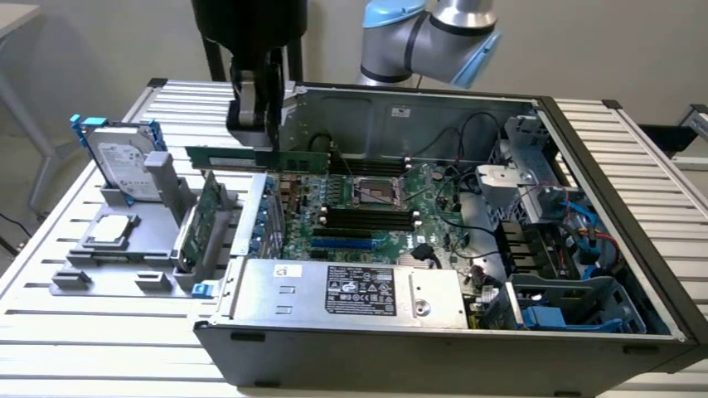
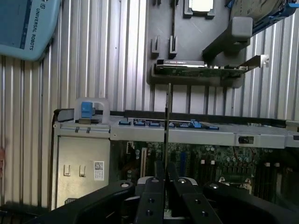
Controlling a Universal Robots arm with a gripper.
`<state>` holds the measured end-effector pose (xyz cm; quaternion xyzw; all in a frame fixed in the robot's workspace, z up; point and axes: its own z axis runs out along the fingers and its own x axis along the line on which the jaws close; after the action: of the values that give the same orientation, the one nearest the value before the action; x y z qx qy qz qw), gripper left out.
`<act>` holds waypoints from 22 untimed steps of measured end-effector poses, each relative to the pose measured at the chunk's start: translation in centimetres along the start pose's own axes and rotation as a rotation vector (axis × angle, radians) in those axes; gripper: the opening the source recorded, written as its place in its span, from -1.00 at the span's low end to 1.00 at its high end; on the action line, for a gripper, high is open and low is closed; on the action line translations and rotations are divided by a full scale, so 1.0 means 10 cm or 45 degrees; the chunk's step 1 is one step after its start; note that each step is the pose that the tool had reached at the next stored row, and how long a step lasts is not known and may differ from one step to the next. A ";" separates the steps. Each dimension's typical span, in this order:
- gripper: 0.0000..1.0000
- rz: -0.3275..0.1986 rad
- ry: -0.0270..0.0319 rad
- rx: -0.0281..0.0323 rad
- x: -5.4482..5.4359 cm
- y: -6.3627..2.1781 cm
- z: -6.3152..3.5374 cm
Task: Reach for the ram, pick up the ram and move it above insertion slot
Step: 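Pick up the ram and move it above insertion slot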
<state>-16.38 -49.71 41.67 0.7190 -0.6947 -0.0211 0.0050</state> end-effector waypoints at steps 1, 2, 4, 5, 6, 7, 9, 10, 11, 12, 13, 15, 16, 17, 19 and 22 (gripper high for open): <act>-0.73 0.000 0.0000 0.0000 0.00 -0.045 0.000; -0.73 0.000 -0.0001 0.0001 -0.01 -0.090 0.001; -0.73 0.000 0.0000 0.0000 -0.01 -0.181 0.002; -0.73 0.000 -0.0001 0.0000 -0.02 -0.227 0.004; -0.73 0.000 0.0001 -0.0002 -0.03 -0.273 0.006; -0.73 0.000 0.0000 0.0000 -0.05 -0.318 0.011; -0.73 0.000 0.0001 -0.0001 -0.09 -0.397 0.021; -0.73 0.000 0.0000 0.0000 -0.12 -0.431 0.027; -0.73 0.000 0.0000 0.0000 -0.15 -0.462 0.033; -0.73 0.000 0.0000 0.0000 -0.18 -0.493 0.040; -0.73 0.000 0.0000 0.0000 -0.21 -0.522 0.046; -0.73 0.000 0.0000 0.0000 -0.27 -0.583 0.060; -0.73 0.000 0.0000 0.0000 -0.30 -0.612 0.066; -0.73 0.000 0.0001 -0.0001 -0.34 -0.641 0.073; -0.73 0.000 0.0001 -0.0001 -0.41 -0.694 0.088; -0.73 0.000 -0.0001 0.0000 -0.50 -0.775 0.112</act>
<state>-8.85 -44.38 40.39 0.7190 -0.6947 -0.0211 0.0049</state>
